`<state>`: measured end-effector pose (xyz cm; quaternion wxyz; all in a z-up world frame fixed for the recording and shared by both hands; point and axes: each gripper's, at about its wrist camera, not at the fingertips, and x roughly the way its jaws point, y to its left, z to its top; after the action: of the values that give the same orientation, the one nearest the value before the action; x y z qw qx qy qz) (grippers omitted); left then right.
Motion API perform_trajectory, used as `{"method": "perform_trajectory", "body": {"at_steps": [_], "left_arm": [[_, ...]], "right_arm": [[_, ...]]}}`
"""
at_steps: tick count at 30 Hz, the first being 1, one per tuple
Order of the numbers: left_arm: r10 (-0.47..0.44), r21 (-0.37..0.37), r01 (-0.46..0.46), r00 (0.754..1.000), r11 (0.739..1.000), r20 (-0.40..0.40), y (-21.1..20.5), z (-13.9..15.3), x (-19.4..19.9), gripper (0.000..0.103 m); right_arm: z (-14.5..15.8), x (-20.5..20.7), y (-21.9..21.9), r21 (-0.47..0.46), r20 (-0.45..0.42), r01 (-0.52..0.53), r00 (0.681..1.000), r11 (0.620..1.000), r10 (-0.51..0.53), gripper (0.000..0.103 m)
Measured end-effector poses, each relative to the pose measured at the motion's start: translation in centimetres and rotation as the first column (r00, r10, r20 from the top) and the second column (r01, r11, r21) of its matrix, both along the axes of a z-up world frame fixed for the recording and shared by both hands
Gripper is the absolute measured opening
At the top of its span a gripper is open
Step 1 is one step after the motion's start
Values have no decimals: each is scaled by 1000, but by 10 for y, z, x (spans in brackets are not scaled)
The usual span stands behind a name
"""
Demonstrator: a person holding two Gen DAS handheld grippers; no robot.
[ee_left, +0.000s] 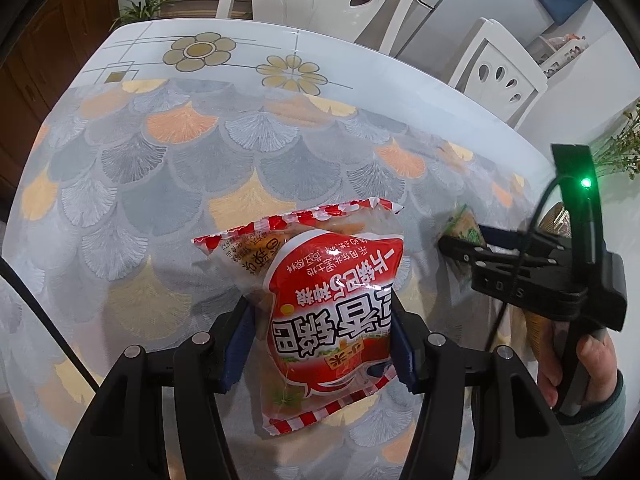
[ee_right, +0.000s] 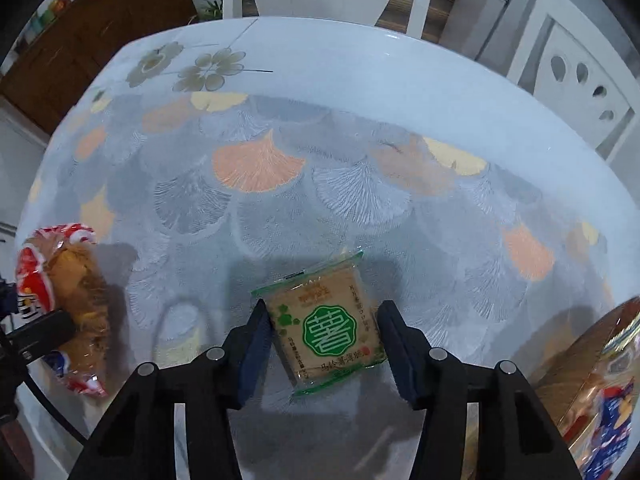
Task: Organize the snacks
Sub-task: 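Carry both packs over the amber bowl and open both tools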
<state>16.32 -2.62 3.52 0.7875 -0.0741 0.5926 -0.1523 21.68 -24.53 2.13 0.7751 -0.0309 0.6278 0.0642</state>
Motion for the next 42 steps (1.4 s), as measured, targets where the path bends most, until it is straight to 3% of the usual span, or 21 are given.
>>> {"method": "perform_trajectory", "body": {"at_steps": [7,14,18,21,27,33,36,38,42], "left_arm": [[-42,-3,42,998,999,43,-14,20,-5,56],[-158,-30,162,981,986,114,-62,64,-15,56],[-264,-46,277,947,960,185,-110,95,-25,56],[-353,-57,374,907,926,231,-156,114,-36,56],[-477,-44,505,837,862,267,-228,128,-52,56],[-535,-31,567,793,823,292,-278,133,-62,56],[-546,-21,582,775,813,320,-296,133,-65,60],[-565,6,592,765,806,309,-305,127,-66,82],[-564,9,583,781,812,268,-299,113,-66,83]], "right_arm": [[19,-27,-2,133,6,105,994,986,-106,50],[84,-72,-26,142,97,192,974,971,-206,50],[124,-95,-75,158,153,315,928,936,-339,50],[144,-114,-113,145,182,395,891,907,-417,50],[171,-146,-183,148,211,527,810,837,-547,50],[184,-167,-218,174,228,582,761,794,-608,50],[182,-167,-230,185,228,581,760,793,-609,54],[173,-166,-237,187,203,585,763,789,-614,56],[160,-175,-250,190,178,608,751,771,-636,56]]}}
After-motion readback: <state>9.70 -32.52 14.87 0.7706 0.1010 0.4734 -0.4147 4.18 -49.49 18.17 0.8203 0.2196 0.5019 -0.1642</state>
